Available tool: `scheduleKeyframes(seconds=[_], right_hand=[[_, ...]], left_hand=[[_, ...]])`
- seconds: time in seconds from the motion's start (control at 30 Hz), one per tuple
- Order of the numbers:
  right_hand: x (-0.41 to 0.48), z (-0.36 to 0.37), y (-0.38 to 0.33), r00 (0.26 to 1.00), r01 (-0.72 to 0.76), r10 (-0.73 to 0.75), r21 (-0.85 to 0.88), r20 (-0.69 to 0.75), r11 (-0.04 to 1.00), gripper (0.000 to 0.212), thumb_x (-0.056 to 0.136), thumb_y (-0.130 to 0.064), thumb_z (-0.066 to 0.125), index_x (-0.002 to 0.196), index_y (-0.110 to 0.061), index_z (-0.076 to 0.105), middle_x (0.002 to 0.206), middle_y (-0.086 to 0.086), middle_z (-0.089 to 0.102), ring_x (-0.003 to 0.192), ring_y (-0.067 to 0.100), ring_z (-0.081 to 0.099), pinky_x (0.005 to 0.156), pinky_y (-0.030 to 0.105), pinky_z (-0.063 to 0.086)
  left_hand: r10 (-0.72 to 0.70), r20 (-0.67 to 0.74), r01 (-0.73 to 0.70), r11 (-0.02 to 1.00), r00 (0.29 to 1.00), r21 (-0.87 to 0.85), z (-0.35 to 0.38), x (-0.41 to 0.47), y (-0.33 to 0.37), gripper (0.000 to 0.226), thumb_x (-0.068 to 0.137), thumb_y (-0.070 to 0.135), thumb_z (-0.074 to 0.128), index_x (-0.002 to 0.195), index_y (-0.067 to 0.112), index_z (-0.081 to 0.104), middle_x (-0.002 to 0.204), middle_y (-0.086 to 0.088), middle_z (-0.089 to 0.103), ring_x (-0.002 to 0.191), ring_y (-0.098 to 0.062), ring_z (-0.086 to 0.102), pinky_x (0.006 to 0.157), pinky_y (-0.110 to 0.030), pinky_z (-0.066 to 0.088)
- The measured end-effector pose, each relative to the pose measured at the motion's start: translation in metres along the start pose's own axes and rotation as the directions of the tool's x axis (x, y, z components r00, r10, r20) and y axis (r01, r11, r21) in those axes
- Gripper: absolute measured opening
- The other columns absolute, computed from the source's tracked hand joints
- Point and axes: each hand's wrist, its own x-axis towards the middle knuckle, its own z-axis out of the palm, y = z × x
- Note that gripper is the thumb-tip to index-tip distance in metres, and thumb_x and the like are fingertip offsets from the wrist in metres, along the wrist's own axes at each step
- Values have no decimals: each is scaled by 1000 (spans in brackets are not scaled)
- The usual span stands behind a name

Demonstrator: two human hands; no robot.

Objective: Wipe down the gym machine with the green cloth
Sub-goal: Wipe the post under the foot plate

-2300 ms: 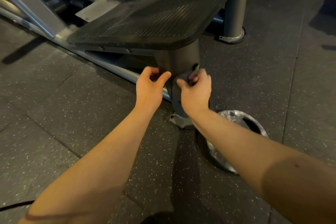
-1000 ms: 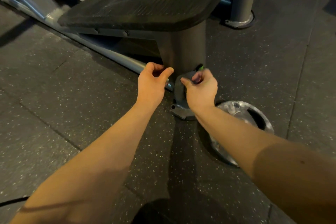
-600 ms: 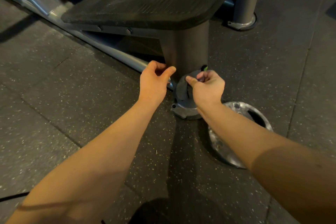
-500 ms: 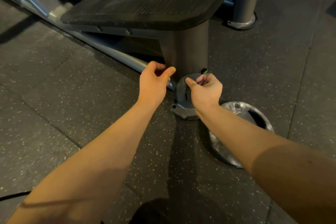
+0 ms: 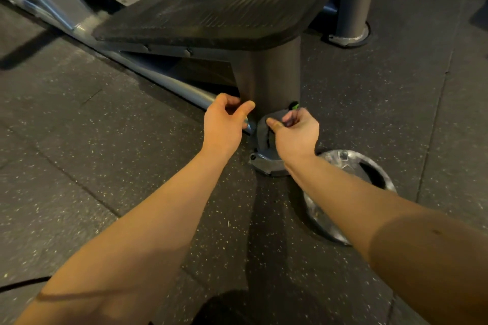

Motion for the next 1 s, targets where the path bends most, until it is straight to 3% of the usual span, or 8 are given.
scheduleKeyframes(seconds=[0.2,0.3,0.37,0.47,0.57,0.7,0.8,1.0], right_hand=[[-5,13,41,947,-321,321,-11,-12,947,39,80,-18,86,79,-20,48,78,-2,57,77,17,57,60,28,39],[-7,17,18,985,-158,160,35,-64,987,40,81,-15,84,79,-20,45,78,-4,53,69,10,51,60,23,38],[-9,17,-5,995,-24,29,52,-94,998,39,80,-16,85,81,-20,47,77,-5,52,65,5,48,58,15,38],[-11,22,-9,993,-3,13,87,-118,996,40,80,-22,86,82,-23,46,78,-5,52,64,6,48,60,17,40],[-11,31,9,986,-109,118,85,-117,990,47,77,-26,87,79,-23,40,77,-2,55,65,12,51,59,25,42],[-8,46,43,934,-340,348,95,-78,935,50,78,-22,87,76,-20,37,74,-1,51,64,13,47,58,27,38],[-7,47,67,906,-415,417,37,-75,909,50,78,-24,88,77,-18,39,75,0,51,67,15,46,57,27,38],[0,31,78,919,-393,389,-51,-67,918,53,72,-19,91,75,-20,39,79,2,54,71,18,49,59,29,44]], left_hand=[[-40,4,40,998,999,-48,3,-4,2,20,94,32,73,106,19,65,97,5,70,82,-5,70,80,-40,63],[-35,32,36,999,999,-31,1,-4,1,19,93,34,74,105,23,65,99,7,70,89,-6,70,83,-36,62],[-20,40,20,1000,999,-11,0,-3,-1,19,92,35,74,105,24,65,99,9,70,92,-4,67,82,-23,58],[-18,42,18,1000,999,-13,0,-2,-4,17,93,36,73,102,23,65,96,9,70,87,1,65,70,-9,48],[-37,29,37,999,999,-23,6,-1,-12,16,92,35,73,98,23,65,94,7,70,86,-1,66,75,-14,52],[-105,1,105,988,994,-118,16,-4,-24,18,91,32,75,101,21,66,95,4,72,86,-7,71,87,-36,61],[-144,5,143,982,990,-126,21,-10,-31,18,91,32,76,102,22,65,96,4,72,87,-9,72,86,-34,61],[-181,55,185,978,982,-92,22,-15,-36,17,94,28,73,108,22,64,102,6,70,96,-8,70,84,-28,61]])
